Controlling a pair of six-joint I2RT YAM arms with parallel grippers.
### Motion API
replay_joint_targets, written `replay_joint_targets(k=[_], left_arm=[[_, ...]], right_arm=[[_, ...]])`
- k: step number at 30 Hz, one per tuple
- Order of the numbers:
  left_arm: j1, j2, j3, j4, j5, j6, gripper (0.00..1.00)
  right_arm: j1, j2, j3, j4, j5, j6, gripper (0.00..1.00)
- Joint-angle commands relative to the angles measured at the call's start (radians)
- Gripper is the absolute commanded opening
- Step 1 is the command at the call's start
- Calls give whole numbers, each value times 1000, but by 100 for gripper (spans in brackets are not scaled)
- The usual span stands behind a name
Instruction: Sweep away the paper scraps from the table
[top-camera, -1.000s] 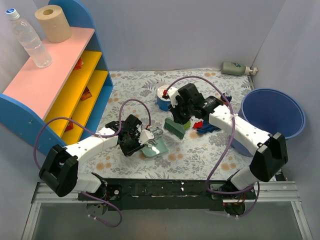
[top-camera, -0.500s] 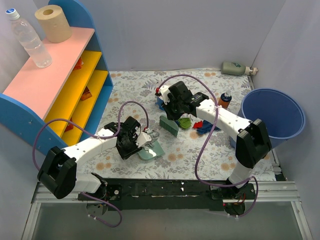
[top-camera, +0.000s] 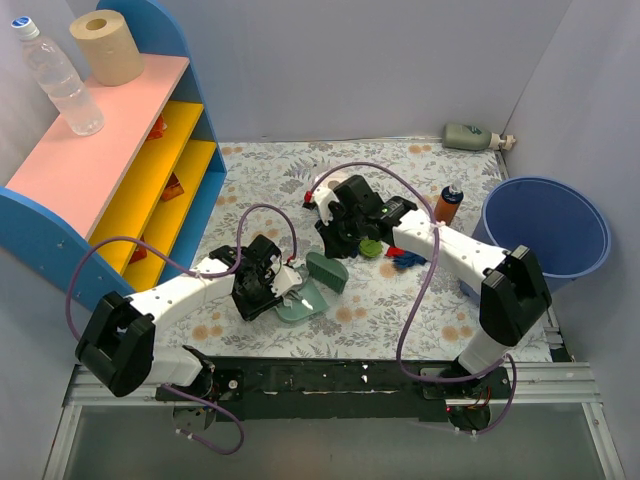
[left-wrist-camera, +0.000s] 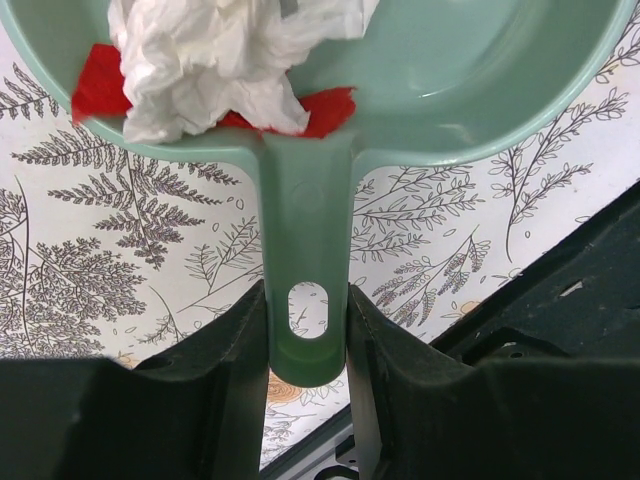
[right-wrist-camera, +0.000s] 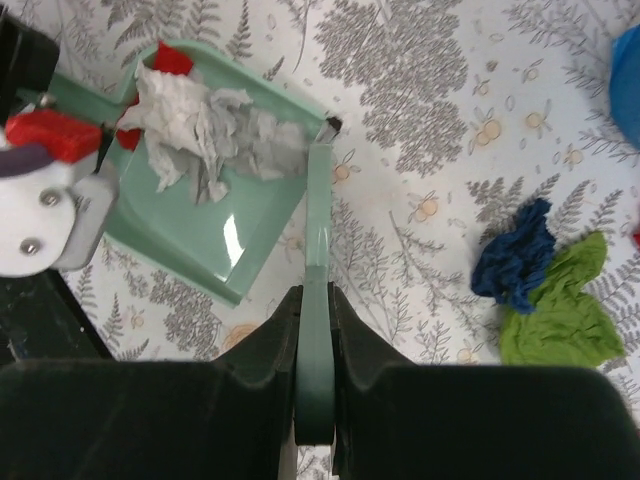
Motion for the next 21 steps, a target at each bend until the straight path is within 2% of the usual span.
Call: replay_joint_targets(k=[1, 9, 15, 21], left_arm=[[5, 1, 11, 3, 23, -10, 0], [5, 31, 35, 12, 31, -9, 0], [5, -8, 63, -48, 42, 5, 0], [5, -64, 99, -135, 39, 29, 0]], right_arm=[[24, -82, -45, -62, -47, 8, 1], [35, -157, -97, -92, -21, -22, 1], [27, -196, -51, -120, 114, -91, 1], [24, -184, 33, -85, 49, -59, 1]])
